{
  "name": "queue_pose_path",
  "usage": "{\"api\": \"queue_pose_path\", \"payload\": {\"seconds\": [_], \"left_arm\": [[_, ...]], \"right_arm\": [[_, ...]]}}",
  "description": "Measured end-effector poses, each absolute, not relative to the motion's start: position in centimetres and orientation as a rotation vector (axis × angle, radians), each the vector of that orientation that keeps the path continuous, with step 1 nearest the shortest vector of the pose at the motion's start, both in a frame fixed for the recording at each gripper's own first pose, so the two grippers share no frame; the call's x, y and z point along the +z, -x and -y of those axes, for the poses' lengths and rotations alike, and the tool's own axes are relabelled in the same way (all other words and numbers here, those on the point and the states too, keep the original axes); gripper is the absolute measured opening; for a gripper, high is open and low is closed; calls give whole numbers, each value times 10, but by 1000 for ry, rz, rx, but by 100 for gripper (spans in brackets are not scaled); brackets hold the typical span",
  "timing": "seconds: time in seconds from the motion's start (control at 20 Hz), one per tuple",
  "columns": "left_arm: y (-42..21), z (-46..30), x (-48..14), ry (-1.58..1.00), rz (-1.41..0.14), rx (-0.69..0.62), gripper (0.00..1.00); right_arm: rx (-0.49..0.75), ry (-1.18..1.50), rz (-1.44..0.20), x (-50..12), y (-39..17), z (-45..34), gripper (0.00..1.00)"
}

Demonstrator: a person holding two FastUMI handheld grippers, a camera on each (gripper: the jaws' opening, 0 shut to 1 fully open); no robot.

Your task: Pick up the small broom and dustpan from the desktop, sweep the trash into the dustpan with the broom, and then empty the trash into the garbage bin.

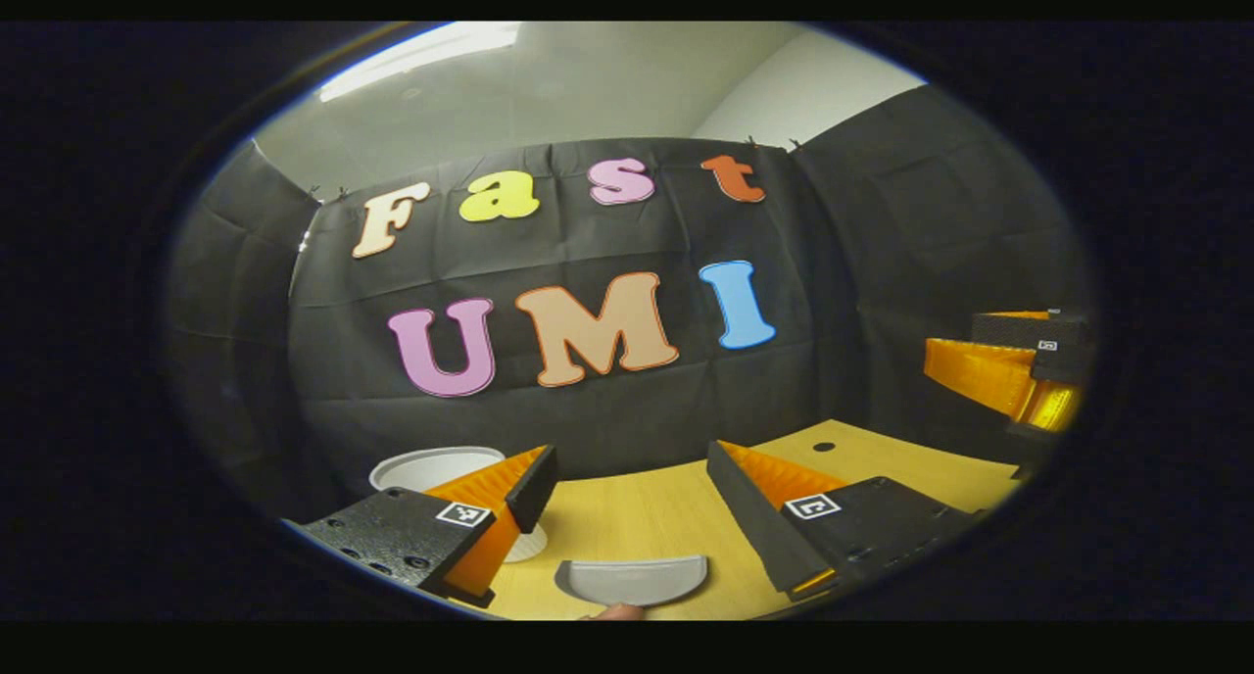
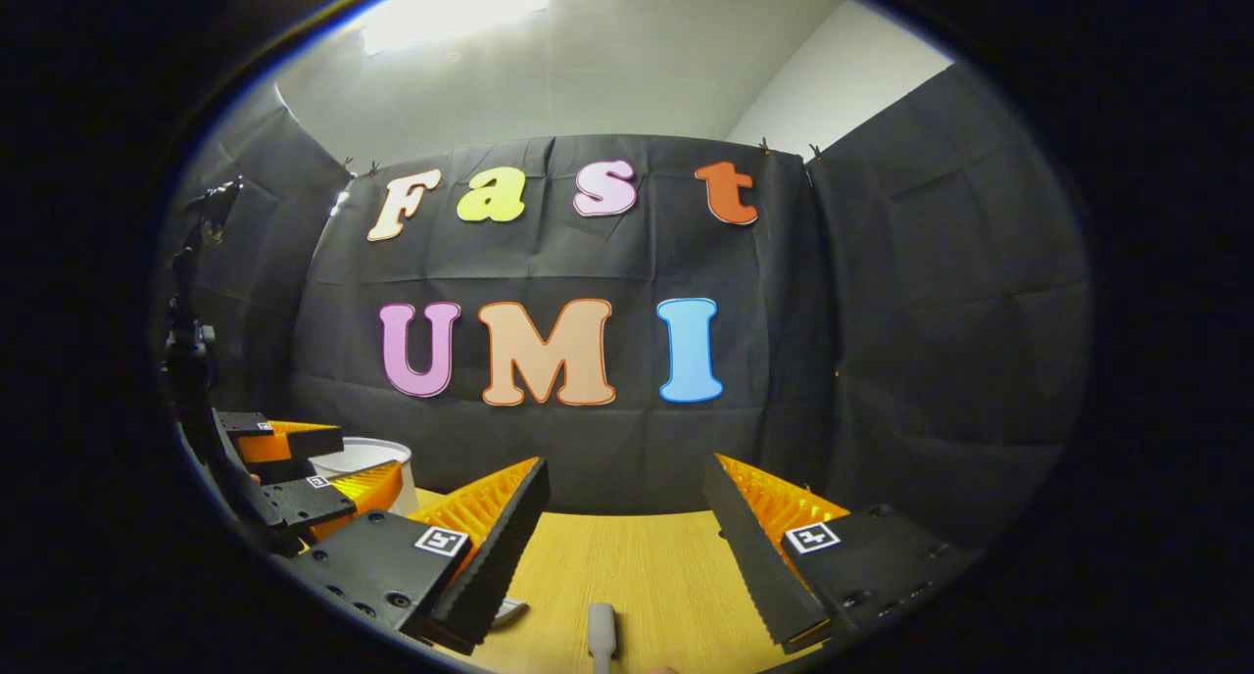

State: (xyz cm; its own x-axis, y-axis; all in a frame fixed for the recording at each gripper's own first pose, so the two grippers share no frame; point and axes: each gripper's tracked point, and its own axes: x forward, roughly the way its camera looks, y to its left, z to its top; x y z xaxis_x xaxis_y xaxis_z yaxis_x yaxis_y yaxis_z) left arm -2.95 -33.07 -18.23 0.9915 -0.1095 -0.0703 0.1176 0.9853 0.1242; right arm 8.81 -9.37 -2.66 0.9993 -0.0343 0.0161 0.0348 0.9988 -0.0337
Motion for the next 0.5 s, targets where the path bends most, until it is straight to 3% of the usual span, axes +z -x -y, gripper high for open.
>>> {"api": "queue_pose_path", "payload": {"seconds": [0.5], "left_arm": [[25,332,-185,-126,-81,-141,93]], "right_arm": [[-23,50,-7,-33,-94,93,100]]}}
